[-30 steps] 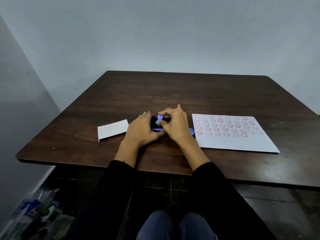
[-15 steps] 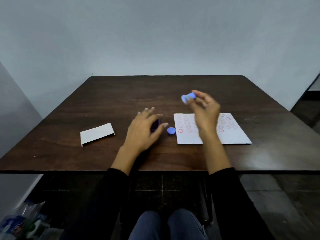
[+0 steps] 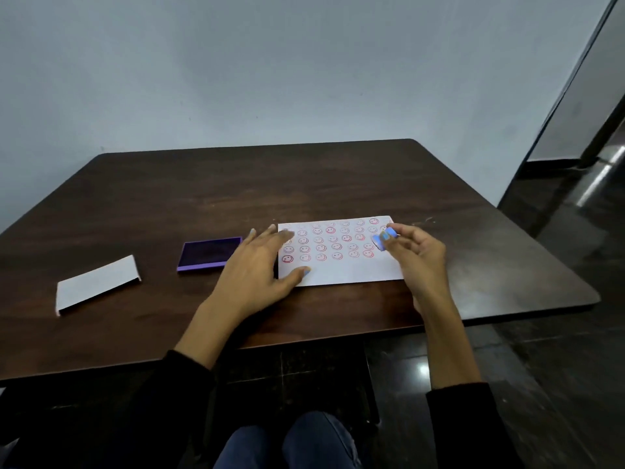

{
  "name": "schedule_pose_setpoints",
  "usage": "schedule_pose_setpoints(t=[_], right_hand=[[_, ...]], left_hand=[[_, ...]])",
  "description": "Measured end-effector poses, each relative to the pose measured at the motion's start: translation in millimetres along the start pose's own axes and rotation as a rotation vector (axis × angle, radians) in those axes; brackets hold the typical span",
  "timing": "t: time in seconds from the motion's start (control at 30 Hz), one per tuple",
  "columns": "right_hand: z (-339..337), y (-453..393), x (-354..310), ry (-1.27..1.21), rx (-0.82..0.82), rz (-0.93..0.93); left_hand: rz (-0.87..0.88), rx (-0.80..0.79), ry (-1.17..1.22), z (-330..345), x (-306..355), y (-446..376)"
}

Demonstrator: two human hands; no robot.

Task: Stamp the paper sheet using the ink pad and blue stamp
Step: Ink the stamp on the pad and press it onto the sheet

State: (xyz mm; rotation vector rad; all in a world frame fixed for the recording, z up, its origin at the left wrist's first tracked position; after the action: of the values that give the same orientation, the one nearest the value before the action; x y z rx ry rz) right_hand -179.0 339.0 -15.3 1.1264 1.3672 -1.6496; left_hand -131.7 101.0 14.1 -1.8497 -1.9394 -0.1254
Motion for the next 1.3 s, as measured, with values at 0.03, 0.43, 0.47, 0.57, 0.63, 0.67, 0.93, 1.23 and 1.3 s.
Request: schedule_pose_setpoints(t=[0.03,0.43,0.47,0.57,0.63,0.67,0.93,1.23,1.3], right_hand=[[-1,0,-1,0.000,-0.007,-0.002],[-18,-8,-6,0.168,0.012,-0.125],[-17,-8,-5,0.198,0.003,-0.133],[-15,-7,-4,0.291,-0.028,-0.151],[-14,-7,-5,0.332,-0.041,-0.157],[-13,-7,-5,0.343,-0.045,-0.162],[-10,-4,-11,0.407,-0.062,-0.180],[-3,-1,-18,0.502,-0.101,-0.249],[-2,-1,-20,0.523,-0.096,-0.263]], left_hand=[[0.029,-0.059,0.006,7,5,-4],[0.032,-0.199,-0.114,26,-1,-21],[0.032,-0.209,-0.126,27,-1,-22],[0.005,-0.261,-0.117,33,-4,-24],[-0.013,-0.293,-0.098,35,-6,-24],[-0.013,-0.303,-0.094,36,-6,-25],[0.006,-0.339,-0.081,36,-4,-26],[0.002,-0.364,-0.055,40,-6,-26],[0.001,-0.364,-0.058,40,-6,-26]])
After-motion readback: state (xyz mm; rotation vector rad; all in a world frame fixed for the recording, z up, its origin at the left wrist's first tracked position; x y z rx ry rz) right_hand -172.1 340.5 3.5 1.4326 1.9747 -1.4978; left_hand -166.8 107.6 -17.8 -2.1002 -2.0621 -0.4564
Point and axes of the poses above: each hand's wrist, its own y-axis away from the middle knuckle, its own z-axis out of the palm, x = y × z, the point moved 9 cm from there along -y, towards the middle knuckle, and after that the axes turned 15 degrees about -z, right-handed, at the moved point
